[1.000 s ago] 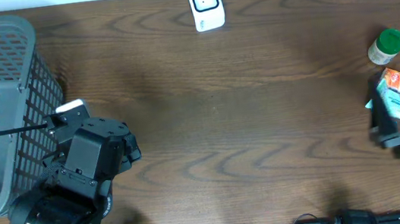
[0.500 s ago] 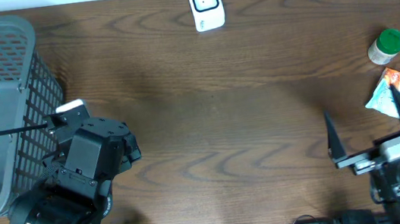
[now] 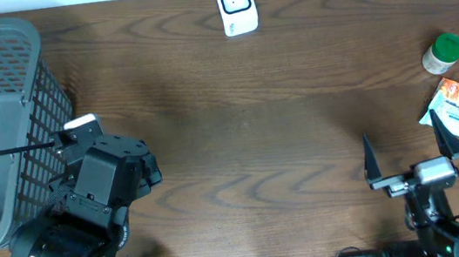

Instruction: Scan the item barcode

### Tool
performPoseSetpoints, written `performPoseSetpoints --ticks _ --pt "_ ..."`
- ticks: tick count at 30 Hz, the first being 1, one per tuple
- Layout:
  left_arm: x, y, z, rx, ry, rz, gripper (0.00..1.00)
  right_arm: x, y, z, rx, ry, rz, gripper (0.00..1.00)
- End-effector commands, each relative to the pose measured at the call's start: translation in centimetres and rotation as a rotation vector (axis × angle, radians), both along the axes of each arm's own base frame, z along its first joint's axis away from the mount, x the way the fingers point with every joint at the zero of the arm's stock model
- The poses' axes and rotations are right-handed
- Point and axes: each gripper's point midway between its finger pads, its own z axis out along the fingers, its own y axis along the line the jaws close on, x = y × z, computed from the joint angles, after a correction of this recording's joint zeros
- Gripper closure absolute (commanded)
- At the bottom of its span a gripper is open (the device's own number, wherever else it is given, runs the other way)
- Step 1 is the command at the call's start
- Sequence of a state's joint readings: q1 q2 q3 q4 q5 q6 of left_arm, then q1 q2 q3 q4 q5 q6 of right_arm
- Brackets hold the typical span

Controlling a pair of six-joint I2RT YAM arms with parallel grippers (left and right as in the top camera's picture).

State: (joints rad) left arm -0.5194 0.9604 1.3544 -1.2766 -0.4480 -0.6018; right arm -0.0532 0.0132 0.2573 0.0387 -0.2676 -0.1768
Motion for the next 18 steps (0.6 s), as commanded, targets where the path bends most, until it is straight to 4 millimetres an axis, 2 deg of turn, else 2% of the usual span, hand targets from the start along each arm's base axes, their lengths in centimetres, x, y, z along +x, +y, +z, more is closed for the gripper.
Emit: performPoseSetpoints --ticks 1,18 --pt "0.0 0.4 0.3 0.013 -0.009 0.009 0.05 1.0 -0.5 -2.3 0.014 0.027 -0.031 0.01" --pt "0.0 0.4 0.3 0.013 -0.009 0.009 0.05 3.3 -2.0 -10.3 0.073 0.192 -0.102 0.01"
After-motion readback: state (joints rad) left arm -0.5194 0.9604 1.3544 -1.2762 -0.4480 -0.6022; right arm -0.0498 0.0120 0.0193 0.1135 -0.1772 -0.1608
